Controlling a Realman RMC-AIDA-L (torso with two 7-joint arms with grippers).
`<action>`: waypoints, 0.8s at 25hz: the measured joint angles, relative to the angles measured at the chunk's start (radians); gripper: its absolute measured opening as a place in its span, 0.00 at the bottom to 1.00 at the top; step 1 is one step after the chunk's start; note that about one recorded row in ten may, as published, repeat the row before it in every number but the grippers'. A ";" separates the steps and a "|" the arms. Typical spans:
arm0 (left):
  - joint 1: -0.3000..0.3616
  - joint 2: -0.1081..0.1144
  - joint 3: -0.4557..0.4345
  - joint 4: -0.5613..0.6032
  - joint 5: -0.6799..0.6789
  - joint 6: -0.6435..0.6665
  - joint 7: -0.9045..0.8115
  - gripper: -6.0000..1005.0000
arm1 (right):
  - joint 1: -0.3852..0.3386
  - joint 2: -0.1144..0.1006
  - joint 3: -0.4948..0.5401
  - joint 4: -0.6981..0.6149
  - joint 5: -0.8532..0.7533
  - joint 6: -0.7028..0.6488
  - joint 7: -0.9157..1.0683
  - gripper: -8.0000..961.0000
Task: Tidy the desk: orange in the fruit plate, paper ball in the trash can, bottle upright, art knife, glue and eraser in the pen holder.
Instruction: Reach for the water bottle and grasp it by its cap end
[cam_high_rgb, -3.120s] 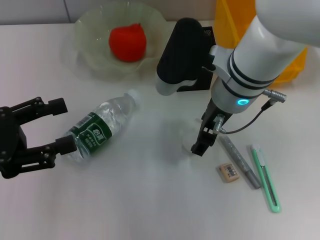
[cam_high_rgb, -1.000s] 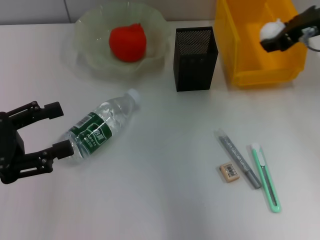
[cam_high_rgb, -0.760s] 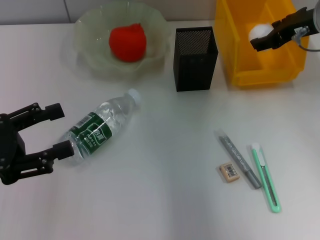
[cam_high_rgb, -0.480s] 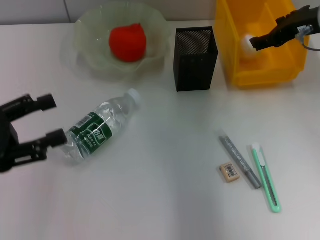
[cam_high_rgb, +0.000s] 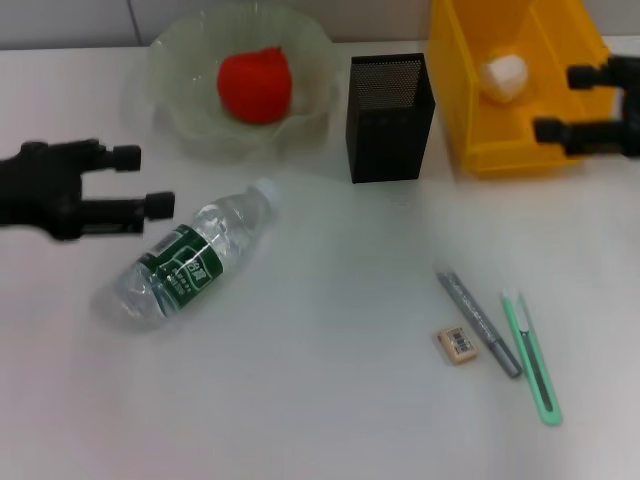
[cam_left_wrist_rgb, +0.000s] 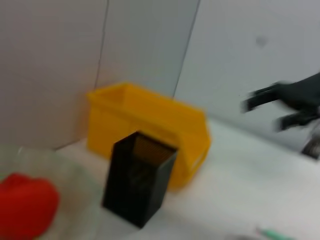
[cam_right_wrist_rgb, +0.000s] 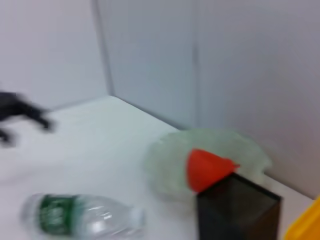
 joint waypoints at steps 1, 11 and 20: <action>0.000 0.000 0.000 0.000 0.000 0.000 0.000 0.75 | -0.020 0.000 0.023 0.000 0.022 -0.045 -0.036 0.88; -0.265 -0.012 0.285 0.168 0.398 -0.113 -0.445 0.75 | -0.130 0.012 0.150 0.046 0.055 -0.327 -0.242 0.88; -0.410 -0.021 0.595 0.076 0.617 -0.268 -0.718 0.74 | -0.186 0.013 0.191 0.077 0.058 -0.399 -0.297 0.88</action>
